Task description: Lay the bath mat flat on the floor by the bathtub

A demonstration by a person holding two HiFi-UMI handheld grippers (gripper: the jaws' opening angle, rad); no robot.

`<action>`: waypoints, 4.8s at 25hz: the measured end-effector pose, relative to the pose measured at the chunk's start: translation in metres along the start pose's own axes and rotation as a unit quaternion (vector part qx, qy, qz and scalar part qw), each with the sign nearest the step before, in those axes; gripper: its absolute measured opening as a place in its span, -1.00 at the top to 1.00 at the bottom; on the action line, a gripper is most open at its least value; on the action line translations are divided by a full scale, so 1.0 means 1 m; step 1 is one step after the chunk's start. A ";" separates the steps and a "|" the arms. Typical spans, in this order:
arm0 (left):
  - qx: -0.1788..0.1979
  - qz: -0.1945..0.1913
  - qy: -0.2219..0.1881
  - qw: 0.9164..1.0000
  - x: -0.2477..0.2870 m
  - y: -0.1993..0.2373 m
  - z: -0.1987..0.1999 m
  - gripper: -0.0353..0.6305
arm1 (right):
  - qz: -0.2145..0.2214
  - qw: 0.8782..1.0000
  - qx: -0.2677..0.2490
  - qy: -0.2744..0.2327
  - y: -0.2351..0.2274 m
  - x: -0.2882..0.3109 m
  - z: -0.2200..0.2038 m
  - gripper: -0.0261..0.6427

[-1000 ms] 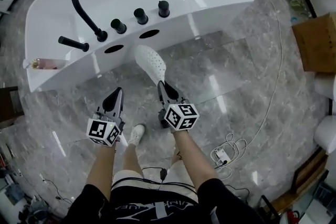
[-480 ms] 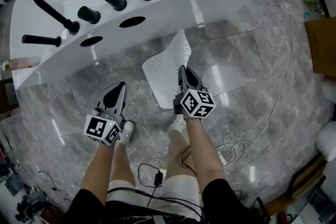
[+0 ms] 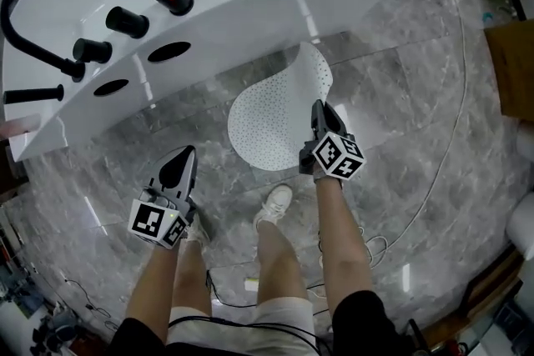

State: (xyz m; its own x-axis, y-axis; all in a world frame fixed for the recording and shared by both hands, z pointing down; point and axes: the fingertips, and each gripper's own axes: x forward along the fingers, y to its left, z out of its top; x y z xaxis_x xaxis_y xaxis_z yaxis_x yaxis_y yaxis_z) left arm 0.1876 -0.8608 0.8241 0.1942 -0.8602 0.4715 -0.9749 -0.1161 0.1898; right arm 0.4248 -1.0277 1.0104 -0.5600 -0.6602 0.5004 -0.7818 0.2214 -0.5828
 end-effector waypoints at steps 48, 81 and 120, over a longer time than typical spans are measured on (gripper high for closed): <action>0.003 -0.040 0.019 0.999 0.059 -0.049 -0.007 0.85 | -0.173 0.965 -0.180 0.083 -0.133 -0.077 0.015 0.82; 0.050 -0.063 -0.112 0.990 -0.183 -0.009 0.247 0.85 | 0.037 0.954 -0.289 -0.074 0.314 -0.309 0.187 0.85; 0.033 0.049 -0.259 0.964 -0.367 0.021 0.377 0.86 | 0.119 0.918 -0.333 -0.178 0.471 -0.421 0.275 0.85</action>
State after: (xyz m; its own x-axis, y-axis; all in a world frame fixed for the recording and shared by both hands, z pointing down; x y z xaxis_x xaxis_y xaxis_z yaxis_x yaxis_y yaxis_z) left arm 0.0552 -0.7345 0.3298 0.0368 -0.9992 -0.0132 -0.9940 -0.0379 0.1022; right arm 0.3677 -0.8426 0.3496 -0.7047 -0.7025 0.0993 -0.7092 0.7016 -0.0695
